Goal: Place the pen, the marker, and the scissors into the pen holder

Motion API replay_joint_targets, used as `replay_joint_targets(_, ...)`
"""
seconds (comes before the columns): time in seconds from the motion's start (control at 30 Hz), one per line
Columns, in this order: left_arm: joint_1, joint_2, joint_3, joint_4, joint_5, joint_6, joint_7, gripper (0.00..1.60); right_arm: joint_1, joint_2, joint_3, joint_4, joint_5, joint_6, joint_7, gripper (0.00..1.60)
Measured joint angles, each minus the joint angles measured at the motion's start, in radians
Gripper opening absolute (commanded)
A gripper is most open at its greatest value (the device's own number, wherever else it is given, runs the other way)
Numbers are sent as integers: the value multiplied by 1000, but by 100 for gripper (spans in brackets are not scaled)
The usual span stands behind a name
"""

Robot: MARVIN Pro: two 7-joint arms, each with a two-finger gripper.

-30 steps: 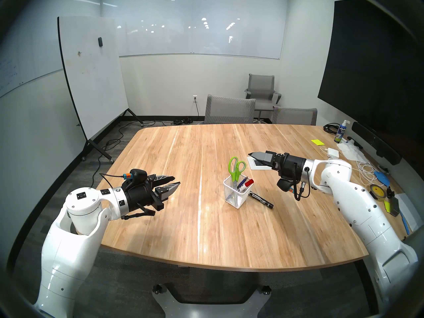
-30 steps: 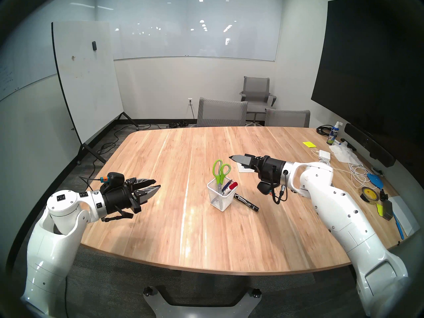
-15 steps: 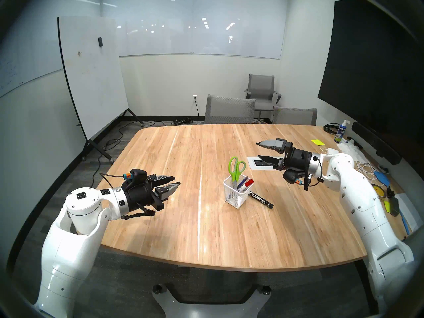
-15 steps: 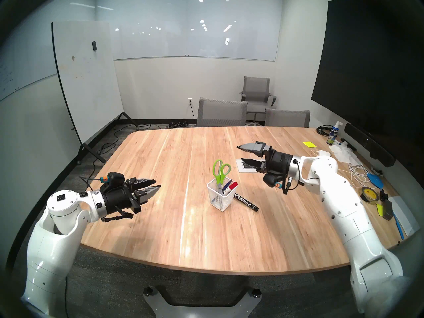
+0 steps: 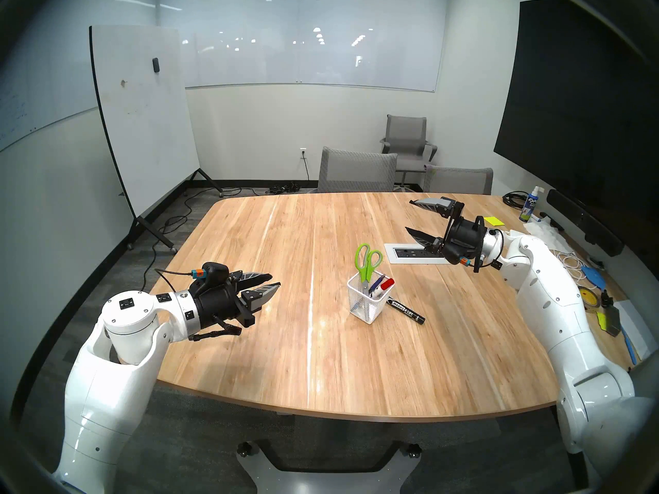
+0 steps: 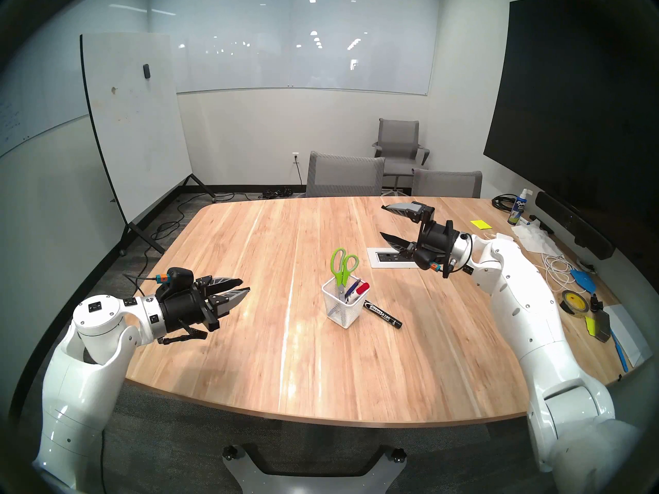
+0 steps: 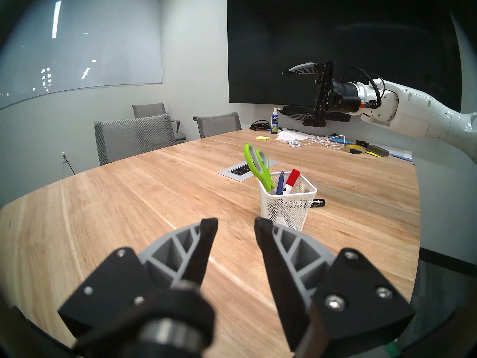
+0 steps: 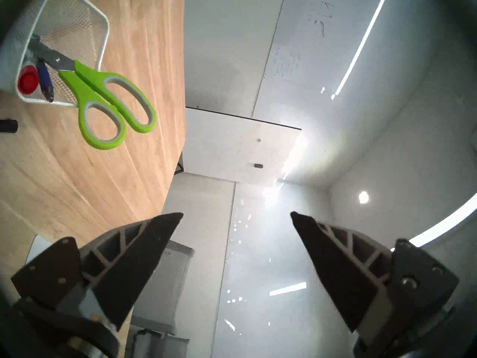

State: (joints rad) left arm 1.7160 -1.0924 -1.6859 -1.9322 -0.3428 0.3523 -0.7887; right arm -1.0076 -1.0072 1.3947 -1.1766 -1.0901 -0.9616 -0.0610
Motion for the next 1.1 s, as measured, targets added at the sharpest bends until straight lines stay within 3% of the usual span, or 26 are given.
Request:
replay_joint_targets(0.63,-1,-2,-1,0,2,0,-2,93,70,-97,11,102,427,6,225,160)
replay_joint_targets(1.1,-1,-4,-3,-1,5,0,-3,93,91,-108,5,107,767,146,514,160)
